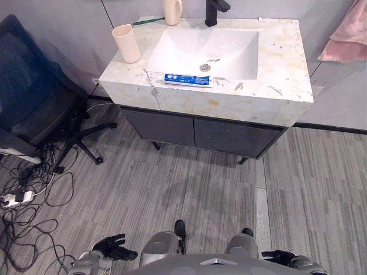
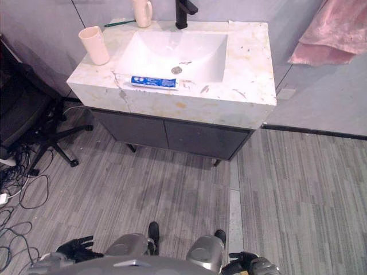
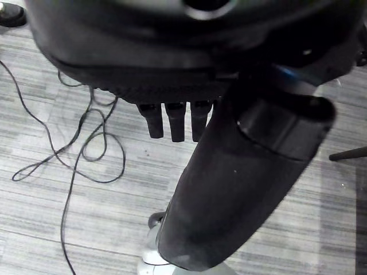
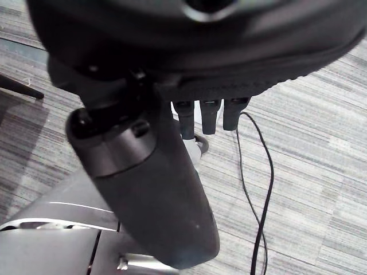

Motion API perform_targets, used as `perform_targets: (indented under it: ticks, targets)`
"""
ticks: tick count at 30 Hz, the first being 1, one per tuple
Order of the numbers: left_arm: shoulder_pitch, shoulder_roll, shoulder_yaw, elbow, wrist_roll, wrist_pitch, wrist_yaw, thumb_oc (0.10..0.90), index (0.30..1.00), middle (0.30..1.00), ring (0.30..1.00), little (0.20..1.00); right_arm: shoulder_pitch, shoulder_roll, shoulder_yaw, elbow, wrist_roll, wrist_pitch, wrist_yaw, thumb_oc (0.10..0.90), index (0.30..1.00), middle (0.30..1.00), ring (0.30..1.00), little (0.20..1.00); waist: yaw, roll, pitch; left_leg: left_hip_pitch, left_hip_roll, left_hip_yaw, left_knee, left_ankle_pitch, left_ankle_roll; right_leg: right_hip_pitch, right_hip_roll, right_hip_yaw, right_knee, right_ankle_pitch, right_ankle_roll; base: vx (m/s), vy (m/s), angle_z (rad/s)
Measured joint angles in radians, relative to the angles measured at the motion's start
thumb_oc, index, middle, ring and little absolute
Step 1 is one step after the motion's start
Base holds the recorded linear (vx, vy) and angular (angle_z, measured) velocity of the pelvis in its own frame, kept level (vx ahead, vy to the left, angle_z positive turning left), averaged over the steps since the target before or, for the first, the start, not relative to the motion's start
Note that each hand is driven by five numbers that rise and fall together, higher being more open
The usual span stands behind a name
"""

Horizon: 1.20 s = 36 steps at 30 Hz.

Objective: Organize the bathroom.

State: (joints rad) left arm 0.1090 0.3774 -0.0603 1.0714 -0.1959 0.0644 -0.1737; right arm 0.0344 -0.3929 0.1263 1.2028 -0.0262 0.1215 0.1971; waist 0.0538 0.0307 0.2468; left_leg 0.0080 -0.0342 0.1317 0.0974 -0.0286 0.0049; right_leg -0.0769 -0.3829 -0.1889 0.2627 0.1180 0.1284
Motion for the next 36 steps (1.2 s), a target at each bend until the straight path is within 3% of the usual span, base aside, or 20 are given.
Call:
perform_targets:
  ticks: [1, 3, 4, 5, 6, 7, 9, 12, 14, 15, 17, 20, 24, 28, 29, 31, 32, 33, 34, 36]
  targets:
    - [0.0, 0.0, 0.0, 0.0, 0.0, 0.0, 0.0, 0.8, 0.9, 0.9, 0.9, 0.9, 0.0, 0.0, 0.0, 0.0, 0.0, 0.0, 0.0, 0.8, 0.9, 0.9, 0.9, 0.9, 0.0, 0.0, 0.0, 0.0, 0.0, 0.0, 0.0, 0.0, 0.0, 0.0, 0.0, 0.0, 0.0, 0.0, 0.0, 0.12, 0.021, -0.33]
    - [0.015, -0.001, 0.001, -0.002, 0.007, 0.001, -0.005, 0.8, 0.9, 0.9, 0.9, 0.9, -0.012, 0.001, 0.0, 0.0, 0.0, -0.003, -0.001, 0.8, 0.9, 0.9, 0.9, 0.9, 0.002, -0.021, 0.01, 0.027, -0.006, 0.013, -0.017, -0.02, 0.025, -0.07, -0.01, 0.0, 0.107, 0.074, 0.023, 0.23, -0.278, -0.34]
    - [0.016, -0.002, 0.02, -0.007, 0.007, 0.004, 0.001, 0.8, 0.9, 0.9, 0.9, 0.9, -0.013, 0.005, 0.0, -0.009, -0.001, -0.003, 0.011, 0.8, 0.9, 0.9, 0.9, 0.9, 0.01, -0.047, 0.022, 0.046, -0.006, 0.034, -0.023, -0.021, 0.022, -0.126, -0.013, 0.0, 0.179, 0.034, 0.057, 0.2, -0.378, -0.61]
    - [0.033, -0.002, 0.061, -0.015, 0.004, 0.006, 0.011, 0.8, 0.9, 0.9, 0.9, 0.9, -0.011, 0.01, 0.002, -0.039, 0.0, -0.004, 0.024, 0.8, 0.9, 0.9, 0.9, 0.9, 0.014, -0.053, 0.024, 0.049, -0.004, 0.05, -0.019, -0.024, 0.013, -0.168, 0.008, -0.007, 0.155, -0.042, 0.086, 0.11, -0.267, -0.66]
    - [0.049, 0.004, 0.082, -0.011, 0.002, 0.005, 0.023, 0.8, 0.9, 0.9, 0.9, 0.9, -0.01, 0.017, 0.002, -0.063, 0.0, -0.012, 0.033, 0.8, 0.9, 0.9, 0.9, 0.9, 0.007, -0.066, 0.03, 0.044, -0.001, 0.063, -0.016, -0.032, 0.017, -0.179, 0.034, -0.019, 0.057, -0.065, 0.094, 0.13, -0.285, 0.07]
    - [0.01, 0.049, 0.061, 0.001, 0.001, 0.012, 0.042, 0.8, 0.9, 0.9, 0.9, 0.9, -0.006, 0.054, 0.022, -0.072, -0.001, -0.013, 0.036, 0.8, 0.9, 0.9, 0.9, 0.9, -0.039, -0.128, 0.026, -0.01, -0.01, 0.014, 0.034, -0.045, 0.015, -0.225, 0.11, 0.114, 0.015, -0.073, 0.101, 0.14, -0.239, 0.79]
    - [-0.017, 0.058, 0.064, -0.031, -0.013, -0.002, 0.042, 0.8, 0.9, 0.9, 0.9, 0.9, 0.014, 0.073, 0.055, -0.037, -0.004, 0.02, 0.055, 0.8, 0.9, 0.9, 0.9, 0.9, -0.032, -0.142, 0.026, -0.018, -0.003, 0.002, 0.036, -0.029, 0.032, -0.234, 0.14, 0.098, 0.048, -0.09, 0.063, 0.12, -0.145, 0.9]
    - [-0.013, 0.037, 0.022, -0.061, -0.044, 0.001, 0.032, 0.8, 0.9, 0.9, 0.9, 0.9, 0.028, 0.063, 0.051, -0.011, -0.002, 0.021, 0.058, 0.8, 0.9, 0.9, 0.9, 0.9, -0.018, -0.096, 0.007, -0.019, 0.02, -0.015, 0.014, -0.028, 0.027, -0.214, 0.182, 0.062, 0.102, -0.13, -0.002, 0.02, -0.037, 0.21]
    - [0.007, 0.032, -0.002, -0.047, -0.046, 0.006, 0.026, 0.8, 0.9, 0.9, 0.9, 0.9, 0.014, 0.048, 0.04, -0.018, 0.003, 0.005, 0.053, 0.8, 0.9, 0.9, 0.9, 0.9, -0.024, -0.083, 0.0, -0.019, 0.009, -0.018, -0.008, -0.01, -0.004, -0.104, 0.163, 0.028, -0.061, -0.087, -0.002, 0.0, 0.0, 0.0]
    - [0.002, 0.01, -0.009, -0.03, -0.047, 0.007, 0.027, 0.8, 0.9, 0.9, 0.9, 0.9, -0.015, 0.03, 0.039, -0.018, 0.003, -0.001, 0.046, 0.8, 0.9, 0.9, 0.9, 0.9, -0.033, -0.047, 0.005, -0.021, 0.03, -0.025, -0.016, -0.003, -0.012, -0.082, 0.184, -0.001, -0.114, -0.046, -0.014, 0.04, -0.006, 0.05]
    - [0.002, -0.026, -0.017, -0.03, -0.046, 0.003, 0.012, 0.8, 0.9, 0.9, 0.9, 0.9, -0.032, -0.006, 0.023, -0.019, 0.004, -0.015, 0.031, 0.8, 0.9, 0.9, 0.9, 0.9, -0.032, 0.016, 0.011, -0.014, 0.049, -0.035, -0.049, 0.01, -0.032, -0.057, 0.208, -0.026, -0.17, -0.03, -0.039, 0.09, 0.003, 0.15]
    - [0.021, -0.059, -0.012, -0.022, -0.044, 0.0, -0.003, 0.8, 0.9, 0.9, 0.9, 0.9, -0.032, -0.034, 0.002, -0.02, 0.004, -0.023, 0.019, 0.8, 0.9, 0.9, 0.9, 0.9, -0.035, 0.063, 0.0, 0.03, 0.061, -0.043, -0.069, 0.015, -0.041, -0.001, 0.217, -0.053, -0.191, -0.042, -0.053, 0.11, 0.009, 0.17]
    - [0.023, -0.047, 0.002, -0.021, -0.036, -0.01, 0.001, 0.8, 0.9, 0.9, 0.9, 0.9, -0.022, -0.026, -0.004, -0.027, 0.013, -0.041, 0.012, 0.8, 0.9, 0.9, 0.9, 0.9, -0.036, 0.052, -0.02, 0.058, 0.069, -0.041, -0.088, -0.013, -0.044, 0.01, 0.218, -0.055, -0.14, -0.096, -0.044, 0.12, -0.05, 0.11]
    - [0.041, -0.026, 0.036, -0.02, -0.027, -0.018, 0.003, 0.8, 0.9, 0.9, 0.9, 0.9, 0.019, -0.017, -0.002, -0.02, 0.013, -0.035, 0.019, 0.8, 0.9, 0.9, 0.9, 0.9, -0.038, 0.02, -0.038, 0.072, 0.07, -0.041, -0.1, -0.012, -0.041, 0.002, 0.211, -0.06, -0.096, -0.124, -0.045, 0.07, -0.081, 0.08]
    - [0.047, -0.019, 0.043, -0.02, -0.024, -0.019, 0.0, 0.8, 0.9, 0.9, 0.9, 0.9, 0.027, -0.017, -0.002, -0.021, 0.014, -0.029, 0.02, 0.8, 0.9, 0.9, 0.9, 0.9, -0.04, 0.021, -0.046, 0.074, 0.073, -0.044, -0.092, -0.001, -0.059, -0.004, 0.214, -0.063, -0.081, -0.138, -0.054, 0.05, -0.093, 0.14]
    - [0.049, 0.009, 0.069, -0.021, 0.006, -0.027, -0.005, 0.8, 0.9, 0.9, 0.9, 0.9, 0.028, 0.002, -0.005, -0.012, 0.034, -0.012, 0.032, 0.8, 0.9, 0.9, 0.9, 0.9, -0.048, -0.004, -0.048, 0.013, 0.072, -0.057, 0.042, -0.017, -0.1, -0.008, 0.222, -0.065, -0.069, -0.172, -0.07, 0.09, -0.082, 0.22]
    - [0.039, 0.036, 0.077, -0.029, 0.01, -0.042, -0.002, 0.8, 0.9, 0.9, 0.9, 0.9, 0.025, 0.013, -0.001, 0.001, 0.037, 0.002, 0.046, 0.8, 0.9, 0.9, 0.9, 0.9, -0.036, -0.023, -0.043, -0.125, 0.065, -0.1, 0.33, -0.038, -0.132, -0.025, 0.22, -0.033, -0.027, -0.208, -0.12, 0.16, 0.027, 0.11]
    - [0.008, 0.04, 0.076, -0.022, 0.011, -0.038, -0.001, 0.8, 0.9, 0.9, 0.9, 0.9, 0.02, 0.014, 0.005, 0.002, 0.042, 0.004, 0.052, 0.8, 0.9, 0.9, 0.9, 0.9, -0.022, -0.027, -0.029, -0.223, 0.059, -0.148, 0.53, 0.023, -0.143, -0.012, 0.22, -0.008, -0.025, -0.21, -0.113, 0.19, 0.158, -0.23]
    - [0.004, 0.04, 0.072, -0.022, 0.01, -0.037, 0.002, 0.8, 0.9, 0.9, 0.9, 0.9, 0.01, 0.014, 0.013, 0.009, 0.043, 0.018, 0.055, 0.8, 0.9, 0.9, 0.9, 0.9, 0.001, -0.036, -0.027, -0.257, 0.07, -0.162, 0.539, 0.008, -0.126, 0.0, 0.219, 0.006, -0.043, -0.202, -0.118, 0.13, 0.148, -0.56]
    - [0.022, 0.044, 0.05, -0.017, 0.011, -0.03, -0.008, 0.8, 0.9, 0.9, 0.9, 0.9, 0.005, 0.001, 0.026, 0.0, 0.044, 0.016, 0.056, 0.8, 0.9, 0.9, 0.9, 0.9, 0.002, -0.013, -0.044, -0.23, 0.13, -0.149, 0.301, 0.005, -0.115, 0.016, 0.237, -0.013, -0.071, -0.193, -0.114, 0.12, 0.16, -0.64]
